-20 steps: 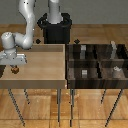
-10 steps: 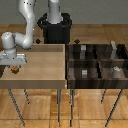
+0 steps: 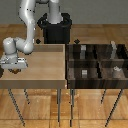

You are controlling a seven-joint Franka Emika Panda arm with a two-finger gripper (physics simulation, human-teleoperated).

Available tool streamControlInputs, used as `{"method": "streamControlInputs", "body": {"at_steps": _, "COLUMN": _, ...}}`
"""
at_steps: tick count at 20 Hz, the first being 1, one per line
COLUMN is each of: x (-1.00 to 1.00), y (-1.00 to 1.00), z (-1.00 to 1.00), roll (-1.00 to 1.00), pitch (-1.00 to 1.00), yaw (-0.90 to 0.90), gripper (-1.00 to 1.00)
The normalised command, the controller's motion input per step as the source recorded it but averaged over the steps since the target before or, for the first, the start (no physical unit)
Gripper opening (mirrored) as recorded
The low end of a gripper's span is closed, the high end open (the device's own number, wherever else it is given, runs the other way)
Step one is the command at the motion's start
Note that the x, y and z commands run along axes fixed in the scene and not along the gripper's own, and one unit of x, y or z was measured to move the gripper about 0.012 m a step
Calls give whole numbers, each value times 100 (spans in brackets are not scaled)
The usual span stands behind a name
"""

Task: Place the loaf of bread into the appropriate compartment.

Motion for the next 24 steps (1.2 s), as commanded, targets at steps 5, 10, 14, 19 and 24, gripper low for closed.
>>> {"method": "streamControlInputs", "body": {"at_steps": 5, "x": 0, "y": 0, "z": 20, "roll": 0, "pitch": 0, "yaw": 0, "gripper": -100}}
{"method": "streamControlInputs", "body": {"at_steps": 10, "x": 0, "y": 0, "z": 100, "roll": 0, "pitch": 0, "yaw": 0, "gripper": -100}}
{"method": "streamControlInputs", "body": {"at_steps": 14, "x": 0, "y": 25, "z": 75, "roll": 0, "pitch": 0, "yaw": 0, "gripper": -100}}
{"method": "streamControlInputs", "body": {"at_steps": 19, "x": 0, "y": 80, "z": 0, "roll": 0, "pitch": 0, "yaw": 0, "gripper": -100}}
{"method": "streamControlInputs", "body": {"at_steps": 24, "x": 0, "y": 100, "z": 0, "roll": 0, "pitch": 0, "yaw": 0, "gripper": -100}}
